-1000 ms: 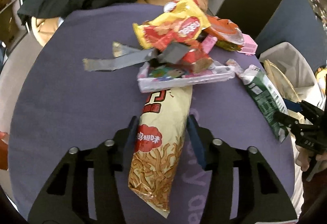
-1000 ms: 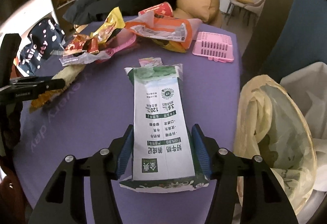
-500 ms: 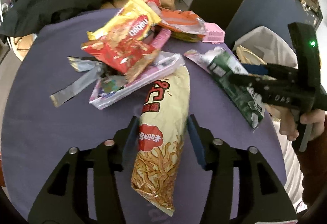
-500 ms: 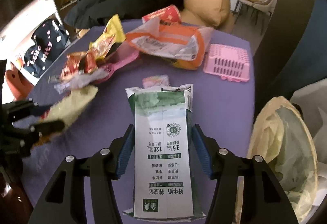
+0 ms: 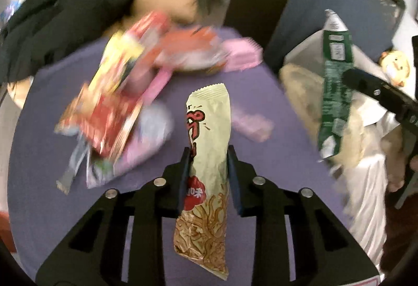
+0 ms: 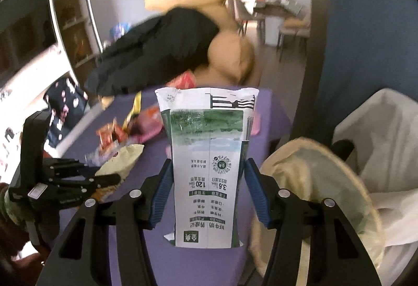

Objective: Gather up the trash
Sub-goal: 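Carry the chip bag with the left tool into the bin and release it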

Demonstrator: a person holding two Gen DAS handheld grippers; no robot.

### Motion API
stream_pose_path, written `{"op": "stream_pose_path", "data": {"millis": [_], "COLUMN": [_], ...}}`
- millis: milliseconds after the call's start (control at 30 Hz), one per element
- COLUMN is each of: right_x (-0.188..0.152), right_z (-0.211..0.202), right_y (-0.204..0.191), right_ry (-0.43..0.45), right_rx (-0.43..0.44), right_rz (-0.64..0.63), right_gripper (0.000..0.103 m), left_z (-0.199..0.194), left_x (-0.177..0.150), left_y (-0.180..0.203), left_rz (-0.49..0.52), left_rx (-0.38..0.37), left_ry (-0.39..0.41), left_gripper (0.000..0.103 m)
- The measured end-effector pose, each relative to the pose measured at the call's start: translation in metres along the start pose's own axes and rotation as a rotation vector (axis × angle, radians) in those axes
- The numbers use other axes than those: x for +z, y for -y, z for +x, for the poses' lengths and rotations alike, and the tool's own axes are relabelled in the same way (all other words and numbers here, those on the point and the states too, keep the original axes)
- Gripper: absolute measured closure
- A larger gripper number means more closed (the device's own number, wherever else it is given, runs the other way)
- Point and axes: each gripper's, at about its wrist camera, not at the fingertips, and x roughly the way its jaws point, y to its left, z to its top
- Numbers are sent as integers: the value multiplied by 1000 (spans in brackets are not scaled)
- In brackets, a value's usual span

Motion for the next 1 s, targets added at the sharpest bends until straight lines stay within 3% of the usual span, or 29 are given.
{"op": "stream_pose_path", "data": {"millis": [167, 300, 500, 700, 867, 1000], "right_x": [3, -1, -6, -12, -20, -27], "right_z": [-35, -58, -85, -97, -95, -100], "right_y": [43, 91, 140, 163, 173, 174], "right_ry": [92, 132, 168, 203, 205, 236], "right_rx": [-90, -211, -345, -432, -432, -452], "right_rz": [41, 96, 168, 184, 211, 191], "right_gripper": [51, 51, 51, 51, 51, 51], "left_z": [-1, 24, 35, 51, 72, 79], "left_x": [37, 68, 93, 90, 81, 78], "left_y": [51, 91, 152, 175, 174, 179], "left_rz": [-35, -79, -45, 3, -75, -103], "left_rx": [-65, -116, -146, -171, -248, -274], "left_ry": [133, 166, 279, 271, 212, 229], "left_gripper": [77, 77, 77, 77, 77, 77]}}
